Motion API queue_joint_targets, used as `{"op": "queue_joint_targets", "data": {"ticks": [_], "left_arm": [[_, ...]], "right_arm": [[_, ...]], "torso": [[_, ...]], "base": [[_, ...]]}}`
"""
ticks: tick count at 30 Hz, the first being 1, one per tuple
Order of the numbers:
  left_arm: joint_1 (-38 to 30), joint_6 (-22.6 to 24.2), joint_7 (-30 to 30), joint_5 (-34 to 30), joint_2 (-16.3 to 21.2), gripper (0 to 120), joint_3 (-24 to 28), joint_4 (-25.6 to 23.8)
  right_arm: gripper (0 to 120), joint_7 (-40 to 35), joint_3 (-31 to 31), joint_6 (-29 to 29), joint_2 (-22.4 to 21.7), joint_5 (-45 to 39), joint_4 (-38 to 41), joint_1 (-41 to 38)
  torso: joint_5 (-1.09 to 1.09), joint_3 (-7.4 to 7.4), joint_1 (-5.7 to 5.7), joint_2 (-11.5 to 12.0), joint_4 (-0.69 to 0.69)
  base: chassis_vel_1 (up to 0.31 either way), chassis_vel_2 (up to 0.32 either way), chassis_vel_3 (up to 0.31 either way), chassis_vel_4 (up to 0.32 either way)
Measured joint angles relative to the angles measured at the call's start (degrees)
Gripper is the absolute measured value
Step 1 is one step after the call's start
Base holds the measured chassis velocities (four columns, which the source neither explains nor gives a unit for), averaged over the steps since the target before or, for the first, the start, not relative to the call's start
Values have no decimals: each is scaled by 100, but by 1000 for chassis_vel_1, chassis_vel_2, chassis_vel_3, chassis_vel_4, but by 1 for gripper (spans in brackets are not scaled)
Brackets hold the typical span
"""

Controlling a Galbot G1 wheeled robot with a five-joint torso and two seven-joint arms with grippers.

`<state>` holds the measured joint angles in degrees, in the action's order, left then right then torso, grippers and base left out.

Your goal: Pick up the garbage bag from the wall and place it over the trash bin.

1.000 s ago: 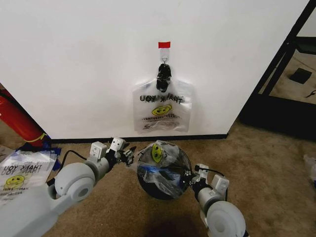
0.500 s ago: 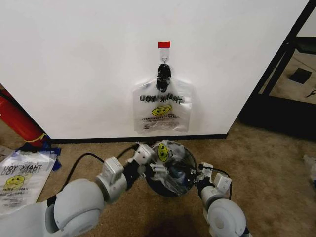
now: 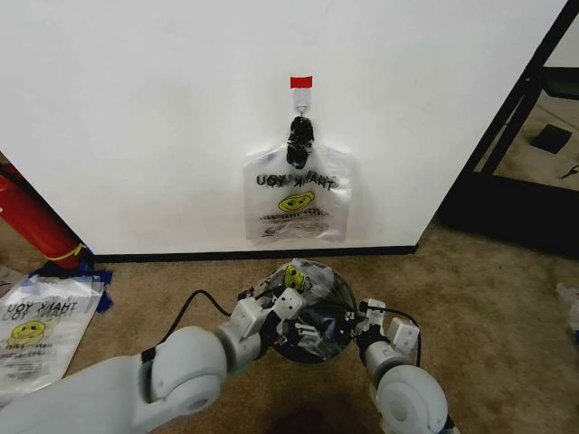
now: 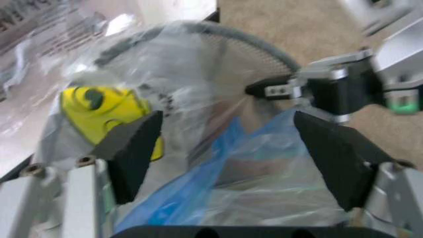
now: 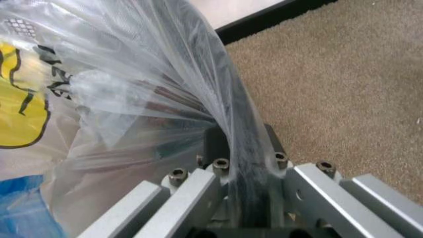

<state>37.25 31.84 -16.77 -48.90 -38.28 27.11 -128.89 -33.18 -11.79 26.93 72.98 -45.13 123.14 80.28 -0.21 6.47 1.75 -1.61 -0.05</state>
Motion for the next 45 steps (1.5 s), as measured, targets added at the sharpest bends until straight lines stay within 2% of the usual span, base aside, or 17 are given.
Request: {"op": "queue_joint_targets", "data": {"ticks": [4,5,10,12,14,16,17,23,27,31,32,34,39,40,45], "left_arm": [[-19,39,-1,-3,62,63,60,82],[-19,39,-1,-3,62,63,60,82],[17,55,102,120,89,42,149,135],[17,55,102,120,89,42,149,135],[53,27,106,138,128,29,133,145],[72,8,73,132,133,24,106,142],[92,-12,38,126,136,16,90,125],[139,-108,-15,152,127,0,90,108],[191,-191,-15,173,131,0,84,62],[556,-467,12,279,240,0,-124,-294],[705,-535,38,321,298,0,-206,-403],[769,-555,47,335,321,0,-240,-443],[1674,-845,239,840,603,0,-591,-701],[1674,-845,239,840,603,0,-591,-701],[2819,-1208,366,1524,583,0,-881,-600]], "right_arm": [[0,-23,12,13,1,-57,23,-17],[0,-23,12,13,1,-57,23,-17],[0,-117,66,70,44,-153,59,-123],[0,-117,66,70,44,-153,59,-123],[0,-139,67,80,27,-186,73,-126],[0,-139,65,81,22,-185,75,-111],[0,-140,66,81,35,-178,60,-106],[0,-143,68,81,64,-156,19,-101],[0,-149,63,80,65,-150,6,-94],[0,-272,-22,60,213,-264,-49,-106],[0,-348,-66,45,298,-337,-50,-110],[0,-366,-76,43,316,-354,-52,-115],[0,-603,-227,13,518,-567,-71,-184],[0,-603,-227,13,518,-567,-71,-184],[0,-864,-376,35,544,-910,-1,-239]], "torso": [[-1,0,0,0,2],[-1,0,0,0,2],[-1,0,0,0,1],[-1,0,0,0,1],[-1,0,0,0,1],[-1,0,0,0,1],[-1,0,0,0,0],[-1,0,0,0,0],[-1,0,0,0,0],[-2,0,0,0,1],[-2,0,0,0,-2],[-2,0,0,0,-2],[-2,-1,-1,0,0],[-2,-1,-1,0,0],[-1,-1,-1,0,1]], "base": [[0,0,0,0],[0,0,0,0],[0,0,0,0],[0,0,0,0],[0,0,0,0],[0,0,0,0],[0,0,0,0],[0,0,0,0],[0,0,0,0],[0,0,0,0],[0,0,0,0],[0,0,0,0],[0,0,0,0],[0,0,0,0],[0,0,0,0]]}}
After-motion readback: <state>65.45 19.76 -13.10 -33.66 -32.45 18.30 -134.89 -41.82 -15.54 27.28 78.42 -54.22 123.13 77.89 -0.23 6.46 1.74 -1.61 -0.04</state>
